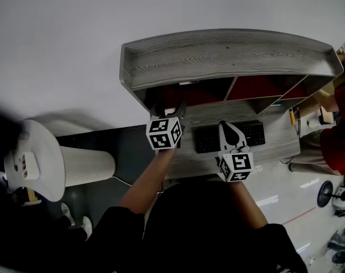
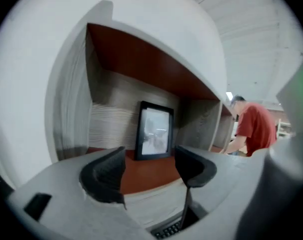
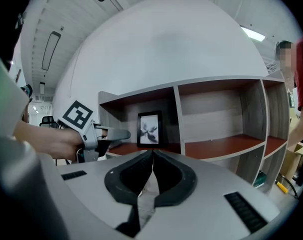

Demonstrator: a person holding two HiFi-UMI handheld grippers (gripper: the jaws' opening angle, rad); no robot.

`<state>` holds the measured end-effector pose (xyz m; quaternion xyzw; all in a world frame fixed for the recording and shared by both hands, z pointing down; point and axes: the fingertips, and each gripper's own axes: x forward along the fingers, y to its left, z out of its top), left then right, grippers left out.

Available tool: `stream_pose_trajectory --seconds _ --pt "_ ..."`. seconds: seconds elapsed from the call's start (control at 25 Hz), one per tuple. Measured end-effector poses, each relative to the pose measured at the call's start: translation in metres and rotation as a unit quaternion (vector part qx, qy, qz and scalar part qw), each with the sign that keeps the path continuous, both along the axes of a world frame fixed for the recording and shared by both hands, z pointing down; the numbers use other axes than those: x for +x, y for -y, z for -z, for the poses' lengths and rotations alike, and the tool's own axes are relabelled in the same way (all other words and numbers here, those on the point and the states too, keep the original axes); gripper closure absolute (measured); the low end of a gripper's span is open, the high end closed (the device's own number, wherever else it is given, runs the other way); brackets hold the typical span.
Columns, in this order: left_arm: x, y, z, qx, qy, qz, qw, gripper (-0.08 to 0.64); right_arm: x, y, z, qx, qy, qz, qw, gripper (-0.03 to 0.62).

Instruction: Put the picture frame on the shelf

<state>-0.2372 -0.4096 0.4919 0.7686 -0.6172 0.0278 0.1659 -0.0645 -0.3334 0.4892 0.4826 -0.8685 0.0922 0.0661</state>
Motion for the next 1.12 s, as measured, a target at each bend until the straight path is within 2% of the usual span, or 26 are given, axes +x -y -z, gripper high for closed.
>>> stream_pose_trajectory --seconds 0.12,0.24,0.32,0.4,0.56,0.64,0.84,1.12 --pt "0.005 -0.027 0.005 0.019 0.006 -0.03 0.9993 0.253 -0.002 -0.005 -0.002 -0.003 -0.01 -0.002 1.0 0.578" --pt "0.007 -0.061 0.002 0.031 -0.012 -0.045 0.9985 0.282 -0.004 -0.017 -0.004 -0.01 -0.023 -0.006 1.0 0.578" --pt "0.009 -0.083 -0.003 0.035 -0.029 -0.053 0.9976 0.343 -0.006 -0.026 -0.008 -0.017 -0.029 -0.009 0.999 0.578" --pt "0.013 -0.104 -0.009 0.038 -0.041 -0.062 0.9965 0.438 -0.006 -0.035 -0.012 -0.022 -0.035 -0.01 0.999 0.578" --pt "0.019 -0.136 -0.023 0.035 -0.065 -0.07 0.9948 0.534 -0.001 -0.048 -0.012 -0.024 -0.049 -0.005 0.999 0.578" --pt "0.018 -0.147 -0.027 0.031 -0.07 -0.063 0.9951 0.543 0.005 -0.053 -0.009 -0.022 -0.049 -0.003 0.999 0.578" --pt "0.015 -0.158 -0.022 0.032 -0.033 -0.019 0.9987 0.543 0.032 -0.057 -0.004 -0.011 -0.041 0.011 0.999 0.578" --pt "0.062 -0.176 -0.006 0.047 -0.01 0.031 0.9984 0.543 0.088 -0.056 0.001 0.006 -0.037 0.047 0.998 0.578"
